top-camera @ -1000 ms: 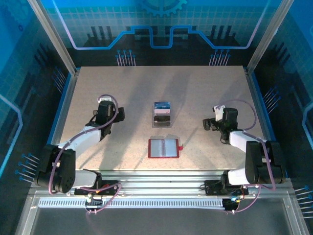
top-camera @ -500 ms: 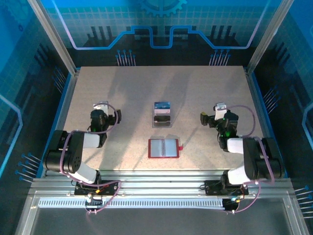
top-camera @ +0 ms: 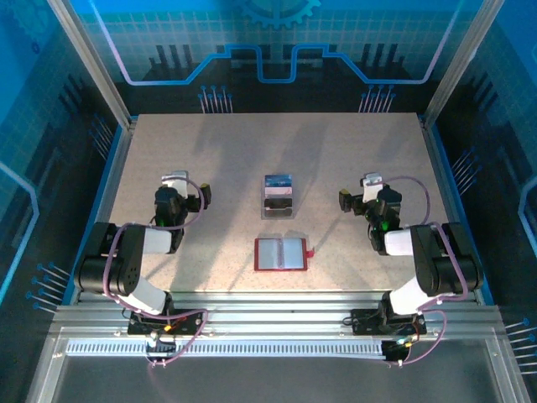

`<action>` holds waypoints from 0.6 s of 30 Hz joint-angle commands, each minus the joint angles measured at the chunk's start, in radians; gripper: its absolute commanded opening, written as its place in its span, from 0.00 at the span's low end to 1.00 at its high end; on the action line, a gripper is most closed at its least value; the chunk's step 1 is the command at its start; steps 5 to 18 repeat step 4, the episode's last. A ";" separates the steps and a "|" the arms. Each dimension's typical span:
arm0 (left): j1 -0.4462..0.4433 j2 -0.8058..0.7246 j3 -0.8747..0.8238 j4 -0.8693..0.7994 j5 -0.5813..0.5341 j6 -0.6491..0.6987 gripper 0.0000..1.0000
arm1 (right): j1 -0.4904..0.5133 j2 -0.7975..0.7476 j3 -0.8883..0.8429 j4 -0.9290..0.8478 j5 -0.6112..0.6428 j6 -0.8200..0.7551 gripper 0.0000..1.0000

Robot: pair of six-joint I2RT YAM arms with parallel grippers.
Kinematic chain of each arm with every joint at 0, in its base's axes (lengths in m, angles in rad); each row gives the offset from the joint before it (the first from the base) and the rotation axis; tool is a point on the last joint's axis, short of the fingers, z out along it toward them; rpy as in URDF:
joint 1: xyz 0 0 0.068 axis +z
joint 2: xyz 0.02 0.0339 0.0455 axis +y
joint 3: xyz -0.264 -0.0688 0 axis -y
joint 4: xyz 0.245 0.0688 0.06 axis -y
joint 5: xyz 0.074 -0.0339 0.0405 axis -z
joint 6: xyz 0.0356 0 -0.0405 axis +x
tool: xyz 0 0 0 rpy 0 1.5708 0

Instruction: Take the credit cards out of the card holder

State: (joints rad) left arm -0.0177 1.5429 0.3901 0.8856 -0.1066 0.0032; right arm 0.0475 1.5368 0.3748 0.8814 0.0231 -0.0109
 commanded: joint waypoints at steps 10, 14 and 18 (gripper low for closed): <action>-0.005 0.006 -0.008 0.038 0.025 0.017 0.99 | 0.009 -0.004 -0.023 0.086 0.061 0.013 1.00; -0.005 0.006 -0.008 0.038 0.025 0.017 0.99 | 0.009 -0.004 -0.023 0.086 0.061 0.013 1.00; -0.005 0.006 -0.008 0.038 0.025 0.017 0.99 | 0.009 -0.004 -0.023 0.086 0.061 0.013 1.00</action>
